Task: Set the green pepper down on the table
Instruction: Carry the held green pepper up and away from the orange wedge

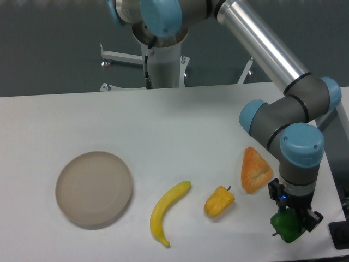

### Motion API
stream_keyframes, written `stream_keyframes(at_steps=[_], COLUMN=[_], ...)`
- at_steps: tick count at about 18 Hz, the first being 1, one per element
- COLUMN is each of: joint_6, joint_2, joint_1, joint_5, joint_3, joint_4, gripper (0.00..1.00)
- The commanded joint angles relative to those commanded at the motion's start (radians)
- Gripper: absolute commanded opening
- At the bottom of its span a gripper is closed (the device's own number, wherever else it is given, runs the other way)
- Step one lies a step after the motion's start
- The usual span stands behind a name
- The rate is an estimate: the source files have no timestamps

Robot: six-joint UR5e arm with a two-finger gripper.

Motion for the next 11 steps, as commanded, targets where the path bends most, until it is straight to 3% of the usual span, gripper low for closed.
stream_keyframes(at_steps=[3, 11], joint_6=[-0.009, -0.041], joint_2=[0.012, 0.193], joint_1=[-0.009, -0.029], joint_5=[0.002, -0.018], joint_3=[-0.012, -0.248], joint_4=[-0.002, -0.009], gripper=[0.37, 0.37])
